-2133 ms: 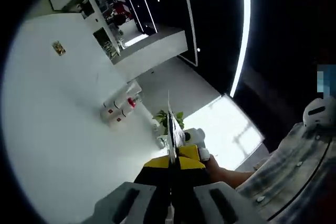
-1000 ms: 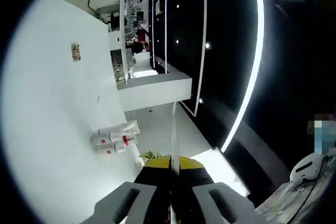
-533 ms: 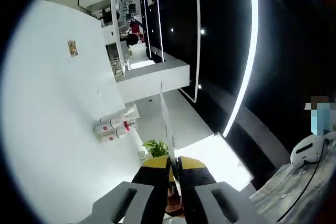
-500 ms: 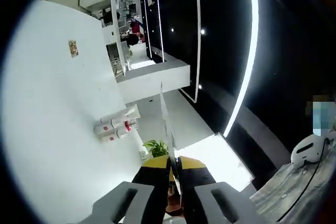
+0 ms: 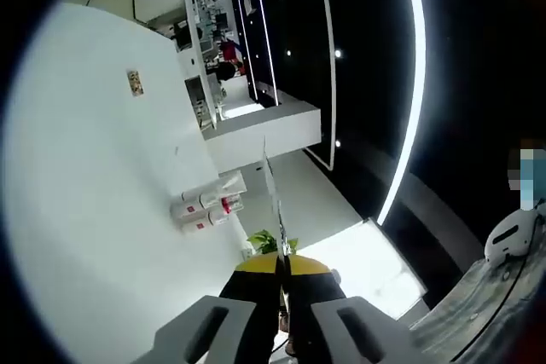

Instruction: Arrange the skincare products in the storage area until every visible bottle or jar stands upright without overlapping.

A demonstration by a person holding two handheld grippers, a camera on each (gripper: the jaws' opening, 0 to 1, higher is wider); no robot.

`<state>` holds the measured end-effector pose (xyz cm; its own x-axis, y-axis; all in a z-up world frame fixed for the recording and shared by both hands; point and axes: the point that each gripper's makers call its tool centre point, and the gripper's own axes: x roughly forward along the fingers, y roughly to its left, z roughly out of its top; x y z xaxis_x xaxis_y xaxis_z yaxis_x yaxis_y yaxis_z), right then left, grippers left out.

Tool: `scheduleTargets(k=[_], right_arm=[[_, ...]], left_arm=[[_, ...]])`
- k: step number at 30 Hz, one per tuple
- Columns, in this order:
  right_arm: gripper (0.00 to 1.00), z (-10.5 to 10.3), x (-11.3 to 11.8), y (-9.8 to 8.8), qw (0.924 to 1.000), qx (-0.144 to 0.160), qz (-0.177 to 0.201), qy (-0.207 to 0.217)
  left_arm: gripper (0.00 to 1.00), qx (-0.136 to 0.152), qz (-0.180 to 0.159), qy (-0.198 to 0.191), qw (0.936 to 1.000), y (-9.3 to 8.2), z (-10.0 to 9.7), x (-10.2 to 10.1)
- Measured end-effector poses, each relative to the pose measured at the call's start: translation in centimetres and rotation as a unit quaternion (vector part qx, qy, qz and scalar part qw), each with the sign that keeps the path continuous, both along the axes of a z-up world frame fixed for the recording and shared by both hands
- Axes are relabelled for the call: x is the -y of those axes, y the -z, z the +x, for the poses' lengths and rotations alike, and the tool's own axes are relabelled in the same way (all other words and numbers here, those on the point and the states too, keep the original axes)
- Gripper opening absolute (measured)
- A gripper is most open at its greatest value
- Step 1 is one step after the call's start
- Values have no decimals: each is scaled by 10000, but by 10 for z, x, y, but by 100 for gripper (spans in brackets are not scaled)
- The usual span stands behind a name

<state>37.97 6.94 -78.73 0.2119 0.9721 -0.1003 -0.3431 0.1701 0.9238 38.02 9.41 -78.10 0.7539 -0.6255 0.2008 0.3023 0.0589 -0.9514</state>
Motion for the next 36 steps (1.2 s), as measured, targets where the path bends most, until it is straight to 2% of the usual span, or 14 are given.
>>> scheduleTargets(k=[2, 4, 6, 12, 17, 25, 36], right_arm=[[8, -7, 1, 7, 9999, -116, -52, -65], [10, -12, 2, 14, 9995, -134, -233, -180], [11, -10, 4, 13, 9995, -57, -263, -157], [15, 7, 6, 16, 9995, -40, -306, 24], [18, 19, 8, 17, 9993, -78, -298, 222], [21, 19, 22, 33, 9978, -165, -555, 324], [23, 15, 39, 48, 9959, -336, -740, 384]], left_arm=[[0, -31, -245, -25, 9997, -1, 3, 1], [0, -12, -254, -50, 9997, -1, 7, 1], [0, -21, -253, -63, 9997, -1, 11, 1], [0, -31, -313, -124, 9994, -1, 27, -7], [0, -3, -218, -76, 9997, -2, 40, -9], [0, -90, -157, -77, 9998, 2, 61, -10], [0, -526, 334, -158, 9979, 42, 107, -18]])
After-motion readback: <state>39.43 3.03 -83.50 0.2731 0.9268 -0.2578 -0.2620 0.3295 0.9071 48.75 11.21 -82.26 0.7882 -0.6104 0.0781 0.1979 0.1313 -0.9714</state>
